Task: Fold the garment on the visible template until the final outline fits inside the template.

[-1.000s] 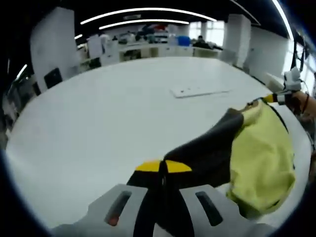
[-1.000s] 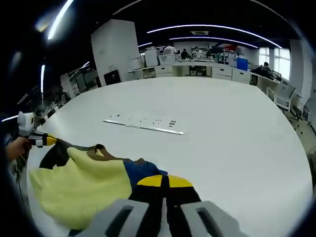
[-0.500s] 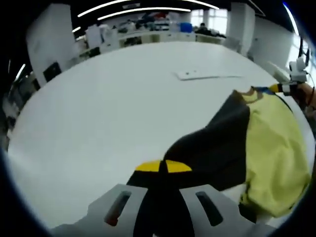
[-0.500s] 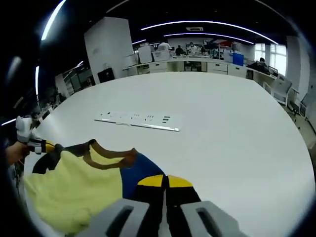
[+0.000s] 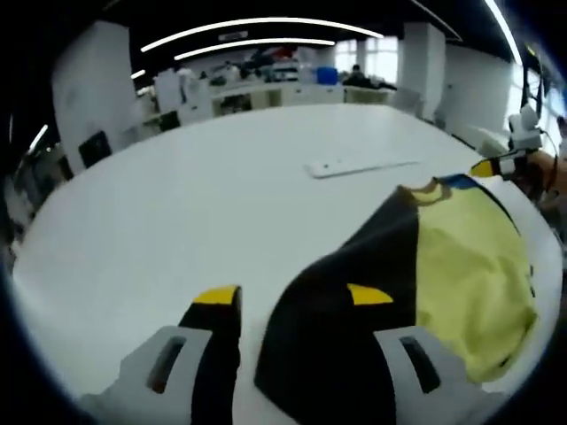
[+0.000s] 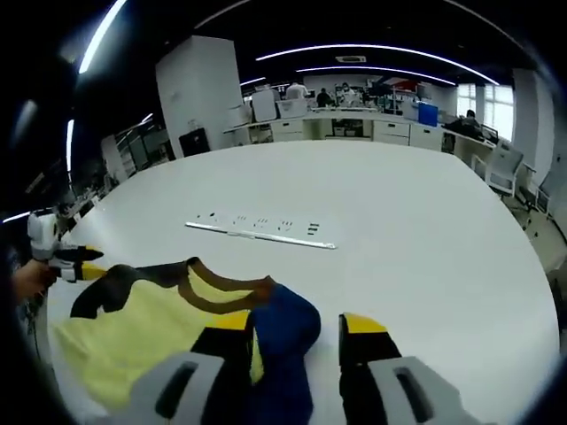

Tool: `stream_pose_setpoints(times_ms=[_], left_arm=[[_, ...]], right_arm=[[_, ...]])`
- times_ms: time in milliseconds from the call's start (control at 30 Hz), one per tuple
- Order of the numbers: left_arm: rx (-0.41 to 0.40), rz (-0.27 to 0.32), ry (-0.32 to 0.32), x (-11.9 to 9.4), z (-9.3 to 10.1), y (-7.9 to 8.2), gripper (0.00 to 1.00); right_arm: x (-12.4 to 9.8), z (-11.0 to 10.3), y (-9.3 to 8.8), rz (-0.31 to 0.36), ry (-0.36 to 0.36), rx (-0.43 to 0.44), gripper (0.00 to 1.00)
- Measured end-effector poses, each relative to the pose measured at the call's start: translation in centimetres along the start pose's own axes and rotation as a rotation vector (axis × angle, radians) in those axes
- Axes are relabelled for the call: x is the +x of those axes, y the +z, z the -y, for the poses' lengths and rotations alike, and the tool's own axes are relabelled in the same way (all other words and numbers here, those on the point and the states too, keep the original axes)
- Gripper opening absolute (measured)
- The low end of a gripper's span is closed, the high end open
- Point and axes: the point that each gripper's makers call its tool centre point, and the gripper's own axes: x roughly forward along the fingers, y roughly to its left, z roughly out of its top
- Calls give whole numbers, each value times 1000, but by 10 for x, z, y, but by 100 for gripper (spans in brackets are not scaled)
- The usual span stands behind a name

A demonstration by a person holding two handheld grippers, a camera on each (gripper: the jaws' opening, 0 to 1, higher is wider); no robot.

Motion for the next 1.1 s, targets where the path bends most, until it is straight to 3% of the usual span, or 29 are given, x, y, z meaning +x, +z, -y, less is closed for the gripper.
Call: stream_pose_setpoints(times_ms=[67,233,500,667,1100], left_arm=[[-24,75,-30,-8,4,11,55],[-50,140,-62,-30,13,17,70],[-47,197,-129,-63,44,20,92],[-29,200,-160,-81,64,18,94],[36,243,-219,-119,107,12,96]], right_arm=[[-8,-6,1,10,10,0,52],[-29,-18,-5,3,17,2,67],[-59,-36,-20,6,41,18,71],[-75,-46,-33,9,45,40,70],[-108,-74,-82,-22,87,-4,69]])
